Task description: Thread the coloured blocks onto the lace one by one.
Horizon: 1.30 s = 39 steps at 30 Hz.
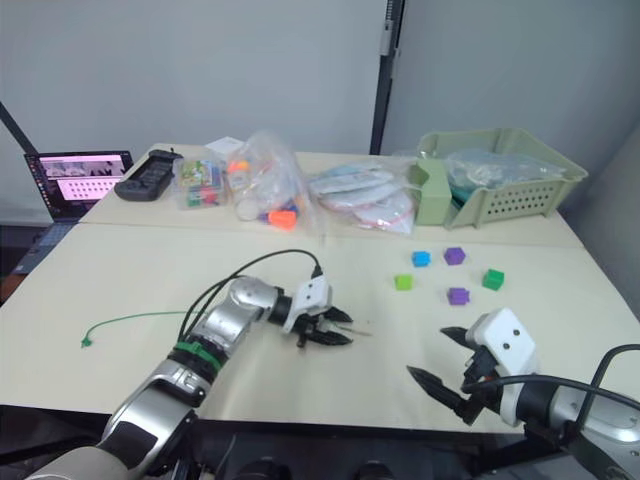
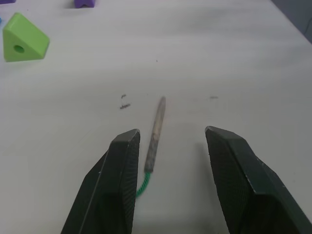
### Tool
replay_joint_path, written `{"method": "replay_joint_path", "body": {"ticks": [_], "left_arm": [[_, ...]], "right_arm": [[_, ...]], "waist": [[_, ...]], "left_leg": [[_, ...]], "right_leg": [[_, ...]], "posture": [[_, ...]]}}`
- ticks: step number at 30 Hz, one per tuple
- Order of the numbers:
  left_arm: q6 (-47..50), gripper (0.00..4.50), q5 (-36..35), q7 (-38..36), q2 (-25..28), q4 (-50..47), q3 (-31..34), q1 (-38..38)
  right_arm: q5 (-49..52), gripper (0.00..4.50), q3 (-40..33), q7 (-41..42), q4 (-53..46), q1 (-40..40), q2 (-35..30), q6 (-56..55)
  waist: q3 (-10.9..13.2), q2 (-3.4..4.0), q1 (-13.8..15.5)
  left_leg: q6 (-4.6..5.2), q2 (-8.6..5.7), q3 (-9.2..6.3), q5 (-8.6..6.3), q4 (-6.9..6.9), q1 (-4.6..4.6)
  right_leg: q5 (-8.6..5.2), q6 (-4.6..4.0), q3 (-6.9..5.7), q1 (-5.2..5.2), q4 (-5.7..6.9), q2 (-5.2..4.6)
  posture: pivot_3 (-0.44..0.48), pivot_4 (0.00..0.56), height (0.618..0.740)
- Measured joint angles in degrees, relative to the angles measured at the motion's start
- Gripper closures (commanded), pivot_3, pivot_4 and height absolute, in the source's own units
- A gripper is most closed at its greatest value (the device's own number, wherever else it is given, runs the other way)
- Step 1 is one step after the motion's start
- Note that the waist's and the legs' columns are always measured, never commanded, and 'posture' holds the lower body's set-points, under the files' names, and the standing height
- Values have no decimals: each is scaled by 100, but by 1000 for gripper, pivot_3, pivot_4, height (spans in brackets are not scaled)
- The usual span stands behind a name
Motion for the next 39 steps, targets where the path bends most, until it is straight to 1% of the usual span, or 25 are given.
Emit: {"method": "replay_joint_path", "body": {"ticks": [5,11,20,28,31,35,36,39], "left_arm": [[-825,2233,-50,40,-106,887,102,-238],[-1262,2233,87,62,-198,1800,143,-776],[-1709,2233,284,-280,-262,2206,120,-1032],[-1901,2233,465,-231,-309,2558,121,-1257],[-1902,3026,498,-204,-359,2606,133,-1276],[-1922,4353,589,-93,-440,2653,120,-1281],[-1919,4466,613,-30,-440,2664,111,-1297],[-1877,4466,702,34,-459,2691,70,-1374]], "right_arm": [[-34,0,14,-9,-2,-7,0,0],[-37,0,36,-36,-1,-56,1,0],[-39,0,80,-66,-2,-66,13,0],[-41,0,166,-171,-6,-67,14,0],[-42,0,175,-188,-7,-71,14,0],[-42,0,209,-219,-11,-77,14,0],[-42,0,219,-221,-14,-76,14,0],[-45,0,234,-230,-14,-78,14,0]], "waist": [[0,-1,19],[1,-1,10],[1,-1,10],[1,-2,14],[1,-2,22],[1,-2,25],[1,-2,22],[1,-2,24]], "left_leg": [[0,-1,0,0,3,0],[0,-2,0,0,2,-1],[0,-2,0,0,1,-2],[0,-2,0,0,2,-2],[0,-4,0,0,2,-2],[0,-4,-1,0,3,-2],[0,-4,-1,0,3,-2],[0,-4,-1,0,3,-1]], "right_leg": [[0,1,-1,4,-1,-1],[-1,2,-2,3,-2,-1],[-1,2,-2,2,-2,-1],[-1,2,-2,3,-2,-1],[-1,3,-2,4,-2,-1],[-1,3,-3,6,-2,-1],[-1,3,-3,6,-2,-1],[-1,3,-4,6,-2,-1]], "posture": [[0,150,734],[0,150,734],[0,150,734],[0,150,734],[0,150,734],[0,150,734],[0,150,734],[0,150,734]]}}
